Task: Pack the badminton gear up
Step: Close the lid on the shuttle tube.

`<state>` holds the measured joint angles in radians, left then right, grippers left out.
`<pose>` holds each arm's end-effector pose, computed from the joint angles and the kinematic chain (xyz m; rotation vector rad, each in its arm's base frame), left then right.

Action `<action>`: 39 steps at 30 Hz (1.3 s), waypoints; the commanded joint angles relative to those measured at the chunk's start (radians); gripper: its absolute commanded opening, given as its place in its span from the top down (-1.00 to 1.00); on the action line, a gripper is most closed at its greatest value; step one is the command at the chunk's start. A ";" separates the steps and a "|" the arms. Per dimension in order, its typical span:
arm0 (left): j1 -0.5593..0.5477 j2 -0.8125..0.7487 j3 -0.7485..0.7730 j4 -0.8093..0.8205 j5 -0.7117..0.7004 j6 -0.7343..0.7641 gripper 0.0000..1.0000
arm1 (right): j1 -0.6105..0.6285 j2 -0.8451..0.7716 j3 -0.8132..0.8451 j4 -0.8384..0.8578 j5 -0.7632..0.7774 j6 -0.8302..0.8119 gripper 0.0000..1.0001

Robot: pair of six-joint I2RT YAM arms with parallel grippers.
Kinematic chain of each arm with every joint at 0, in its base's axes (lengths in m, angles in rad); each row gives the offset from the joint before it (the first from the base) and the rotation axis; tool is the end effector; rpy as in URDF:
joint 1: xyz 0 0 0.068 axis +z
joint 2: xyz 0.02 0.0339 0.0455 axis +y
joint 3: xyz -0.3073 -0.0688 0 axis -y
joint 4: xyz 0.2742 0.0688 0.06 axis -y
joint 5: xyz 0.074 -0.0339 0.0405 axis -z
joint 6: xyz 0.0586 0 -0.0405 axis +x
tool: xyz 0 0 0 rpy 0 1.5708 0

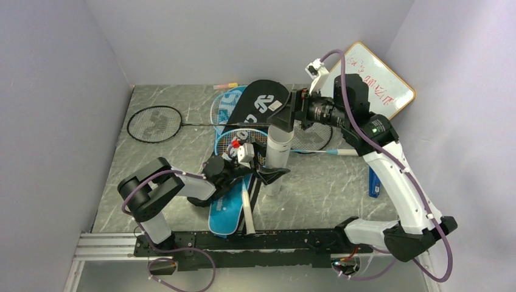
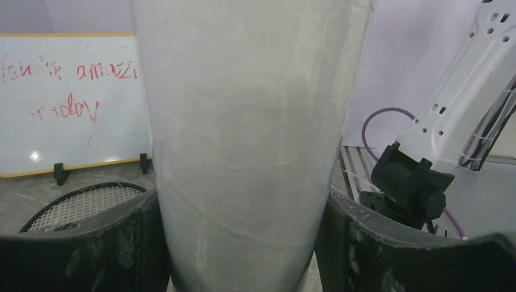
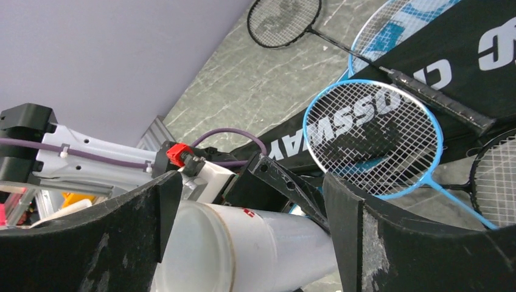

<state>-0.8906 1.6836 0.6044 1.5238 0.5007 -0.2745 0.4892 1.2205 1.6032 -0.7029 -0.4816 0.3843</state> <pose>0.1983 -0.2899 0.2594 0.8225 0.9906 -1.2948 0.2221 0.1490 0.5206 -0.4501 1.9407 1.0355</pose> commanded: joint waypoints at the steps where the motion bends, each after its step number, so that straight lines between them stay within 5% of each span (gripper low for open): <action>1: -0.001 -0.024 0.035 0.165 0.019 0.015 -0.50 | 0.012 -0.057 -0.071 0.153 0.013 0.069 -0.83; 39: -0.002 -0.024 0.028 0.179 0.033 0.005 -0.49 | 0.030 -0.293 -0.651 0.615 0.071 0.335 -0.78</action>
<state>-0.8906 1.6836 0.6113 1.5238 0.5083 -0.2752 0.5144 0.9360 1.0077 -0.0307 -0.4187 0.6849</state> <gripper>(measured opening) 0.747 0.901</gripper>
